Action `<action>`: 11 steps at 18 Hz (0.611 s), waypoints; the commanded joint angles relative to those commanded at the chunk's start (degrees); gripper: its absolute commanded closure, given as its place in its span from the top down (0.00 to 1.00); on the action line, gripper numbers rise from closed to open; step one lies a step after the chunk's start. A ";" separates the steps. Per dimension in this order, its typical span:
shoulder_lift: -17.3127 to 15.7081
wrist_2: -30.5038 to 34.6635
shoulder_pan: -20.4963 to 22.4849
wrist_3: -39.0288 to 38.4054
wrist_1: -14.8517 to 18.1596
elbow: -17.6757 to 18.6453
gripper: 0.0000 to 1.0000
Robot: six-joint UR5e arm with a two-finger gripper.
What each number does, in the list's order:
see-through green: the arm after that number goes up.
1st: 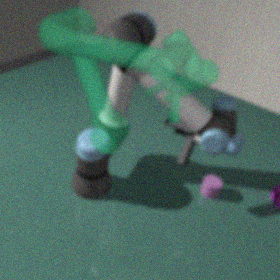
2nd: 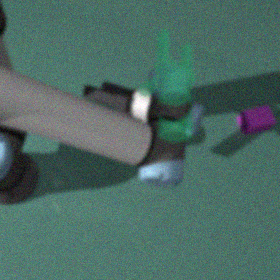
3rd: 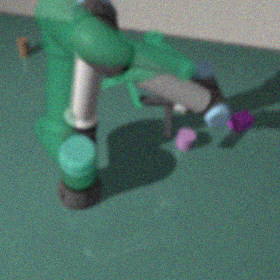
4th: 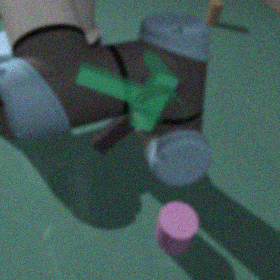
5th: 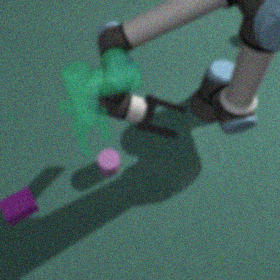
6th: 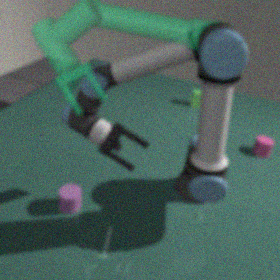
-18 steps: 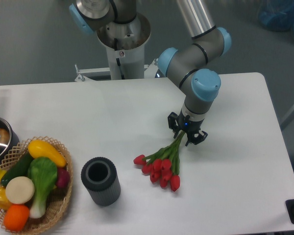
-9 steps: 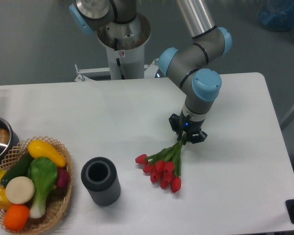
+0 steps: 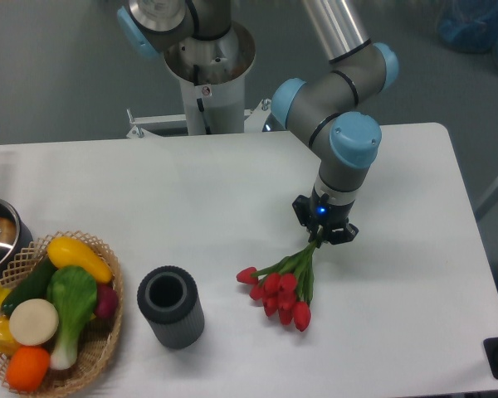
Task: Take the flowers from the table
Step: 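Lift the red tulip bouquet up off the table by its stems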
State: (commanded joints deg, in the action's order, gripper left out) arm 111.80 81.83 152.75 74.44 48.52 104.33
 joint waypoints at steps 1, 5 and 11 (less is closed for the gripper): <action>-0.44 -0.09 0.00 0.00 0.00 -0.35 0.17; -1.40 -0.35 0.09 0.00 0.00 -1.41 0.17; -7.29 -6.57 -0.88 -4.29 0.26 -1.84 0.18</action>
State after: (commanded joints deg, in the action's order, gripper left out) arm 104.52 75.25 151.88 70.16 48.78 102.48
